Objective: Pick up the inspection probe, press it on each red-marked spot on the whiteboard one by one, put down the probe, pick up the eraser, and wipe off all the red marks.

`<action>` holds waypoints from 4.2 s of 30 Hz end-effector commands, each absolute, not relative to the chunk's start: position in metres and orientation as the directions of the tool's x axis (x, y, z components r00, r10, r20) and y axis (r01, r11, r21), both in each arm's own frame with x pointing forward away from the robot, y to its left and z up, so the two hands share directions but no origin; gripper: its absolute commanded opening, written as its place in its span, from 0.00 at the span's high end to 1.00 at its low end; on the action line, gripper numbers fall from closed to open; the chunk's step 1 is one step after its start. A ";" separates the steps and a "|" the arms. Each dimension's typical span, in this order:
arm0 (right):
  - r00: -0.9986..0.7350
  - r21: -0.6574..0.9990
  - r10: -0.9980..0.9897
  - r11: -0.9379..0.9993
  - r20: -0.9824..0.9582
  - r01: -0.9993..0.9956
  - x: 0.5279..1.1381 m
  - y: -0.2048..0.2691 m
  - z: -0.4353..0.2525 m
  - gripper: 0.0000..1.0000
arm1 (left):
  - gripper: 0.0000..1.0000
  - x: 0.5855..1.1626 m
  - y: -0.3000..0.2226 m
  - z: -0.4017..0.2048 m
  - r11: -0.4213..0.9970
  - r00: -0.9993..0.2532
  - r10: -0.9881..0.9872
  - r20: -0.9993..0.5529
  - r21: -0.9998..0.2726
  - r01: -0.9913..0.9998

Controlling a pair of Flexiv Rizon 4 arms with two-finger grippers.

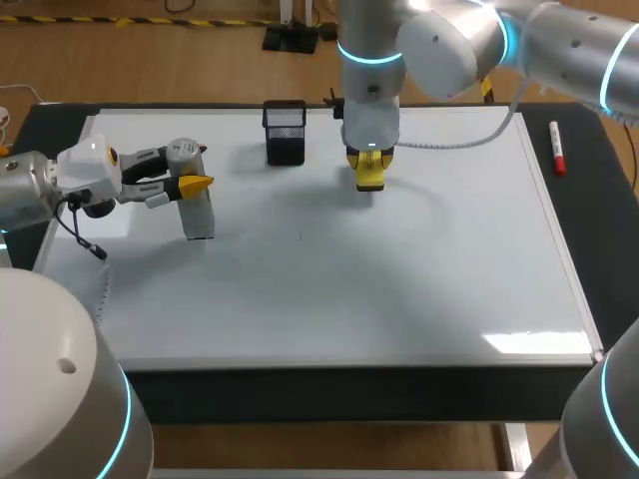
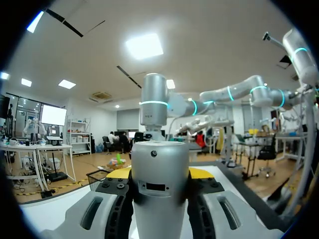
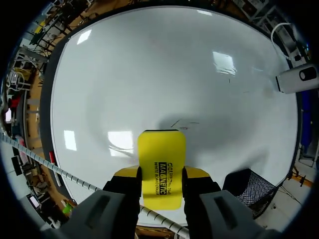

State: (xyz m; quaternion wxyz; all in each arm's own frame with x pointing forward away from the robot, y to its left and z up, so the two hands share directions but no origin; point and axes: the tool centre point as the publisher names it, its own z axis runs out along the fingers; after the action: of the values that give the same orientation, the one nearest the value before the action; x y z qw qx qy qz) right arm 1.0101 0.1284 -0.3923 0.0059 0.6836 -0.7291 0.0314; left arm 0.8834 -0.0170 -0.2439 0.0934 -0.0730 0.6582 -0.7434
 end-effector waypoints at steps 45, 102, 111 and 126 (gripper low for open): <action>-0.091 -0.026 -0.991 0.089 0.099 -0.996 1.034 0.107 -0.418 0.00 | 1.00 0.884 -0.017 -0.243 -0.116 -0.972 -0.234 -0.015 -0.992 0.043; -0.967 0.526 -0.095 0.825 -0.237 -0.210 1.059 -0.034 -0.316 0.00 | 1.00 0.884 -0.017 -0.243 -0.116 -0.972 -0.234 -0.015 -0.992 0.043; -0.962 0.540 -0.034 0.822 -0.270 -0.181 1.052 -0.046 -0.307 0.00 | 1.00 0.884 -0.017 -0.243 -0.116 -0.972 -0.234 -0.015 -0.992 0.043; -0.962 0.540 -0.034 0.822 -0.270 -0.181 1.052 -0.046 -0.307 0.00 | 1.00 0.884 -0.017 -0.243 -0.116 -0.972 -0.234 -0.015 -0.992 0.043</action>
State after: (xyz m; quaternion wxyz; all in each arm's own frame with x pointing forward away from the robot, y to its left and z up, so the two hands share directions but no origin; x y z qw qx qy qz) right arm 1.0525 -0.0450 -0.3078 -0.1268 0.0561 -0.9454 -0.2949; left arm 0.8834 -0.0171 -0.2439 0.0934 -0.0730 0.6582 -0.7435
